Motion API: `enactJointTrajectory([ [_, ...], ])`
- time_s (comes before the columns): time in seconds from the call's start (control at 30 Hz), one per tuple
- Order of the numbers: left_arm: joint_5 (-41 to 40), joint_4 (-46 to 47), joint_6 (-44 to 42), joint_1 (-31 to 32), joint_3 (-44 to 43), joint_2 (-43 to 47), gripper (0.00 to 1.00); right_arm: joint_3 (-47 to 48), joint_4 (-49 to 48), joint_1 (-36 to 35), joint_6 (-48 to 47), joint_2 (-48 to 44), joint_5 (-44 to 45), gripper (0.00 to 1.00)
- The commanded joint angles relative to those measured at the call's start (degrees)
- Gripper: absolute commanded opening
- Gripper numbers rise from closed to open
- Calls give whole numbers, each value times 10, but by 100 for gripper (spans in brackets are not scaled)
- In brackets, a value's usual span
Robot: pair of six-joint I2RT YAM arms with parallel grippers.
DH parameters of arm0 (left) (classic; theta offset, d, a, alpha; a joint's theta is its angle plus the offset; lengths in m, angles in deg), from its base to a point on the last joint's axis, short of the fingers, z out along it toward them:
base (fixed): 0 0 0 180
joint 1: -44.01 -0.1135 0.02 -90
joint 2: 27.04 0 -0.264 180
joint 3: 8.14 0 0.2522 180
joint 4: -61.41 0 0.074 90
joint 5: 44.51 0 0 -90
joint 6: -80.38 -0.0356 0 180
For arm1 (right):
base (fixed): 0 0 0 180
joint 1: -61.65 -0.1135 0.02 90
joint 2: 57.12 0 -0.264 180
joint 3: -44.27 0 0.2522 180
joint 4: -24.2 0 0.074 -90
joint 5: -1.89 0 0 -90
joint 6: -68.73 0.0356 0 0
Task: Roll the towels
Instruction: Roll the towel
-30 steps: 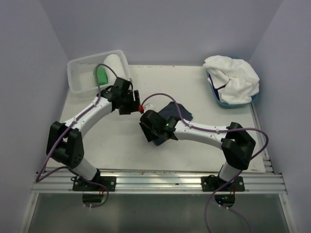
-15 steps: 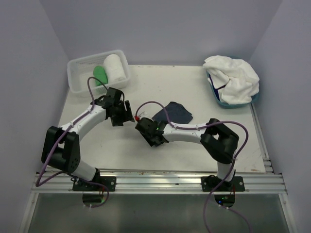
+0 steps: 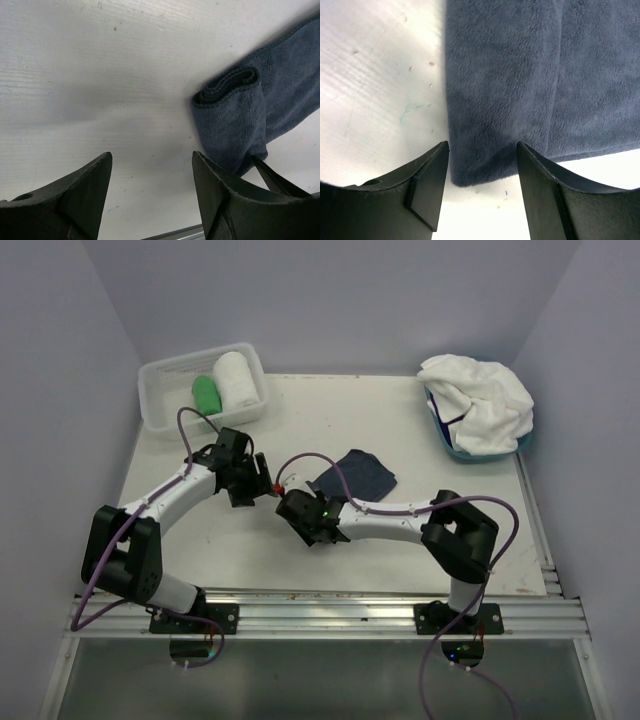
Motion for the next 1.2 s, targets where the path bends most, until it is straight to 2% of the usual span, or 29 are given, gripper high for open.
enactJointTrajectory([
  [0.0,6,22,6,-4,2,17,69,-9,-20,-5,3,-37,13,60],
  [0.27,13,29,9,-4,5,13,69,-13,-37,-5,-8,6,-2,57],
  [0.4,14,29,10,-4,8,18,69,-9,-48,-5,-13,37,8,48],
  [0.5,18,30,11,-4,13,23,69,-2,-50,1,-12,38,5,29],
  [0.53,22,30,13,-4,18,28,69,0,-51,6,-10,35,-2,15],
  [0.57,29,33,12,-4,20,29,69,2,-52,9,-10,29,-11,8],
  [0.63,63,49,12,-4,33,30,69,0,-62,23,-11,9,-72,0],
  [0.8,165,139,36,-2,84,20,69,-30,-113,45,-26,-37,-222,0],
  [0.9,175,165,48,6,92,14,69,-41,-131,53,-23,-58,-298,0],
  [1.17,174,202,67,35,91,-31,69,-66,-146,69,-5,-73,-337,0],
])
